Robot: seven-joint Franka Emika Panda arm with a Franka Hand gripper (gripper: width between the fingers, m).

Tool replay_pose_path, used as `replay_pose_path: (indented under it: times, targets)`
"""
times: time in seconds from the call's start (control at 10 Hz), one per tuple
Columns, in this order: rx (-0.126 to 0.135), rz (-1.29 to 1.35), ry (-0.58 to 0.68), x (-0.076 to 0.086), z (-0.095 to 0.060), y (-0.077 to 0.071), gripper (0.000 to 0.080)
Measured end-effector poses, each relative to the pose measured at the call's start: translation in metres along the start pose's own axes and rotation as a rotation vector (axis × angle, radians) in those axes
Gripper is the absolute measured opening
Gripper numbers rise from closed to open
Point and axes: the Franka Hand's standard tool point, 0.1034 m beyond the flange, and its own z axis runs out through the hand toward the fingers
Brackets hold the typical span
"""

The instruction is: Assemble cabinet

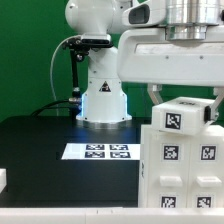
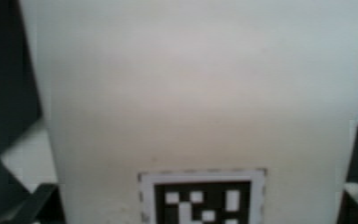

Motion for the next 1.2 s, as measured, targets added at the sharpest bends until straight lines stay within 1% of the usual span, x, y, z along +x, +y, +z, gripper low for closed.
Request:
replay_pose_path:
  times: [0.1, 0.2, 0.6, 0.8, 0.9, 1.0, 1.2]
  targets:
    - [0.008, 0.140, 0.010, 0.0026, -0.0003, -0.0003, 0.0557]
    - [0.020, 0.196, 0.022, 0.0053, -0.0006, -0.0011, 0.0557]
    - [0.025, 0.439, 0.011, 0.0058, -0.0004, 0.0002, 0.0557]
    - [0.025, 0.800, -0.055, 0.0031, 0.0007, 0.0046, 0.0557]
    - [0.046, 0.985, -0.077, 0.0048, 0.0004, 0.0030, 0.0557]
    - [0.083, 1.043, -0.060, 0.0089, 0.0000, -0.0001, 0.0557]
    - [0.082, 1.174, -0.070, 0.0085, -0.0002, 0.0001, 0.0557]
